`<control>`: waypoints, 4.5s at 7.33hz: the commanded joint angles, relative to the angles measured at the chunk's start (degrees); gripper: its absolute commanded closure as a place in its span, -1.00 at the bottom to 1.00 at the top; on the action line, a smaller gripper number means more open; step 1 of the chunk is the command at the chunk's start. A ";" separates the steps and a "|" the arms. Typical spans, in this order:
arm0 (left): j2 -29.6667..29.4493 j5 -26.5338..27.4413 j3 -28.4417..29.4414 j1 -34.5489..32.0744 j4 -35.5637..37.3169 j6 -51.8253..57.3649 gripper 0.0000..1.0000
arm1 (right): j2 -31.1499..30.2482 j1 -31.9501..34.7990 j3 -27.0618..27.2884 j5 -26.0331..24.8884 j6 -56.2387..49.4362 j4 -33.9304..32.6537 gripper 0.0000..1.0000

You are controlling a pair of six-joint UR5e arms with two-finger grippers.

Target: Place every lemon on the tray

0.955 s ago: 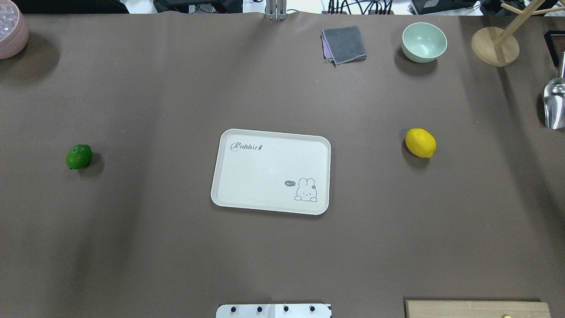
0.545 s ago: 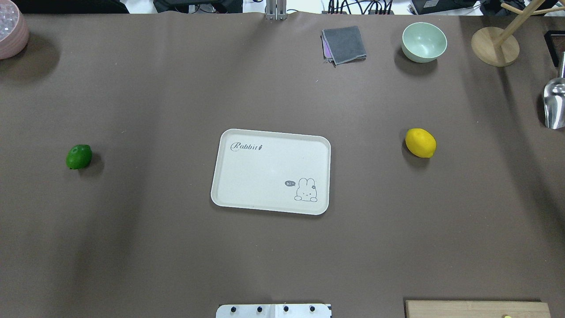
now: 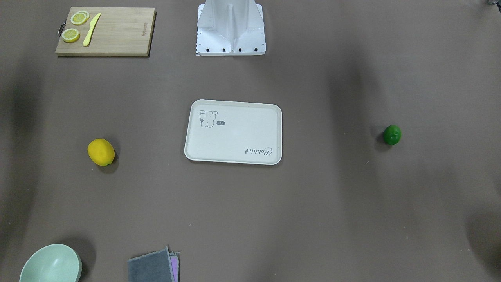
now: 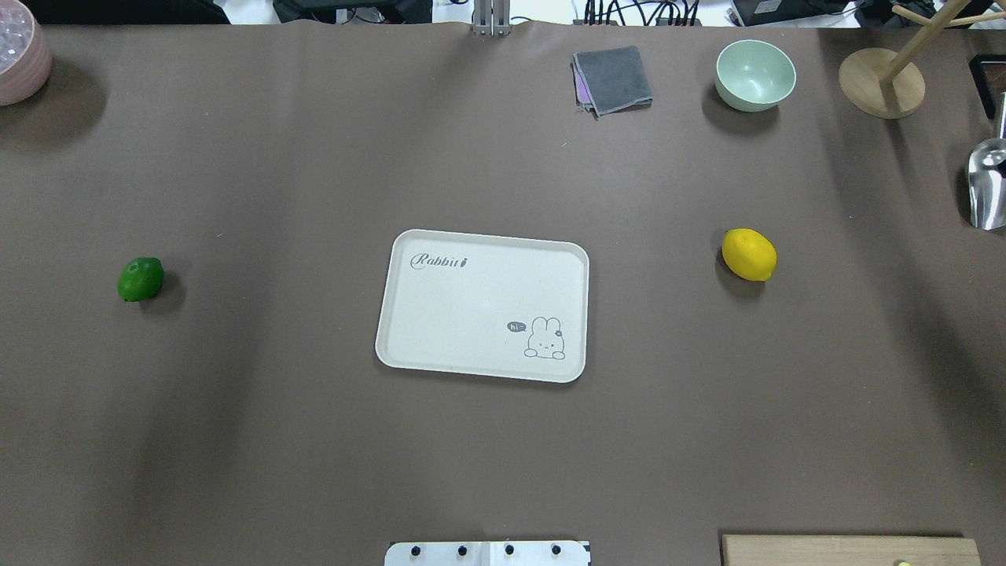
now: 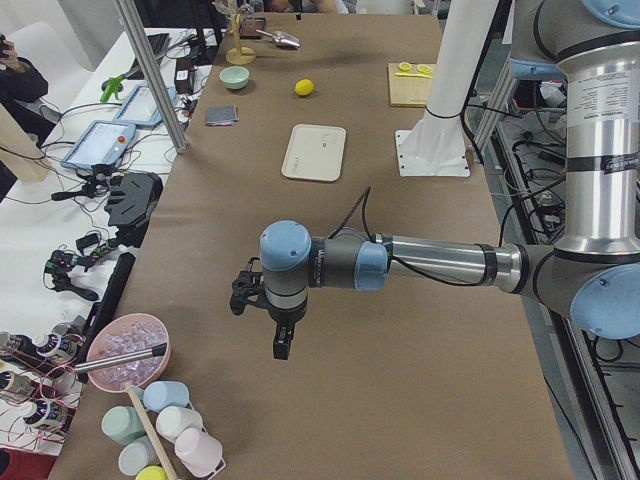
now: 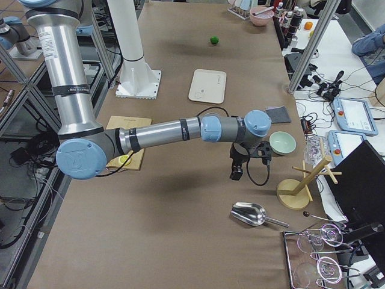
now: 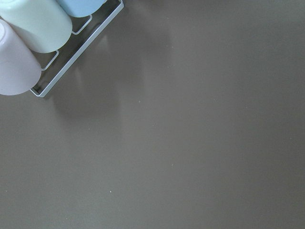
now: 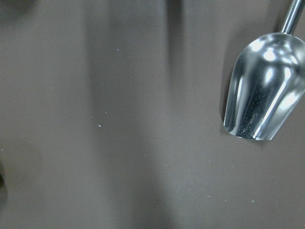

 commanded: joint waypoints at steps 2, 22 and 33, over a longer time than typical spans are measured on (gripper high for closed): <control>-2.67 -0.39 -1.05 5.29 -0.08 -7.36 -0.94 | 3.99 -5.71 0.03 0.30 6.68 0.00 -0.99; -10.86 6.10 6.67 40.47 -19.59 -35.01 -0.94 | 14.28 -30.25 -10.25 -4.18 12.85 5.98 -0.45; -13.32 -0.81 8.79 35.13 -18.81 -34.40 1.00 | 24.64 -39.98 -6.12 -3.91 11.88 21.53 0.68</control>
